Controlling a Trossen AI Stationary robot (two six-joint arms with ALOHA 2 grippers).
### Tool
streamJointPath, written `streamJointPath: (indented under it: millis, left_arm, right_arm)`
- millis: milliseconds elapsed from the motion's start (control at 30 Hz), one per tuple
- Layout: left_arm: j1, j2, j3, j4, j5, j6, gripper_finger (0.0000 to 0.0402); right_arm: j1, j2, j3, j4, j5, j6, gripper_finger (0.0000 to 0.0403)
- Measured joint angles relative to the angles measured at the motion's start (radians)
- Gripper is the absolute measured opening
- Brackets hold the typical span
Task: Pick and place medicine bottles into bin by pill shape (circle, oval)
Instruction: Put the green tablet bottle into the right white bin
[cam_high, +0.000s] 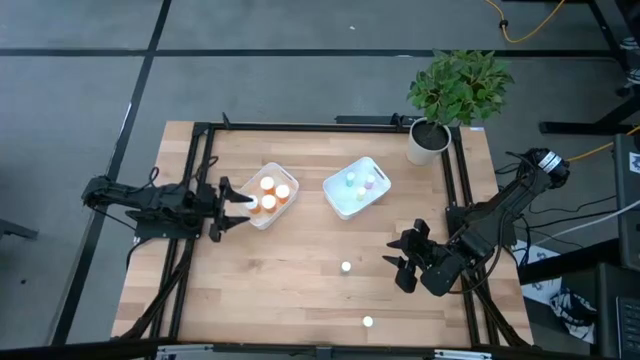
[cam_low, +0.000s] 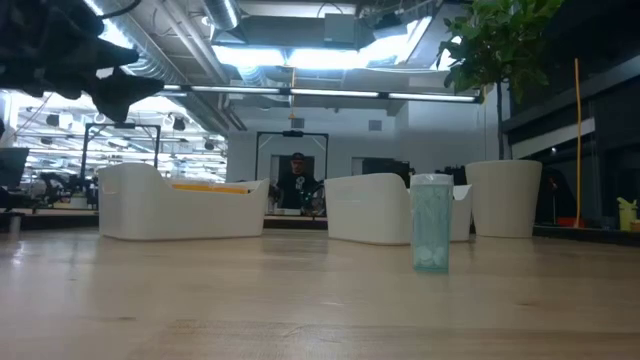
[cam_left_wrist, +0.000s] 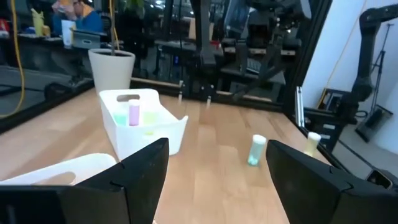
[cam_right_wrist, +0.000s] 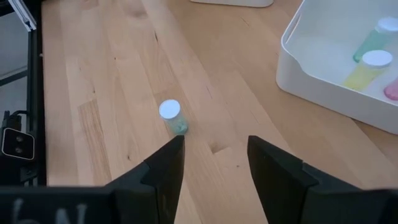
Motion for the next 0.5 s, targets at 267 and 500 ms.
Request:
streamJointPath:
  millis: [267,500]
  left_arm:
    - [0.0,0.013,-0.008,0.014,0.039,-0.017,0.0263]
    - [0.0,0.013,-0.031,0.075,0.061,0.049,0.0263]
  right_arm:
    - [0.0,0.0,0.0,0.0,0.0,-0.002,0.0177]
    - [0.0,0.0,0.0,0.0,0.0,-0.003,0.0177]
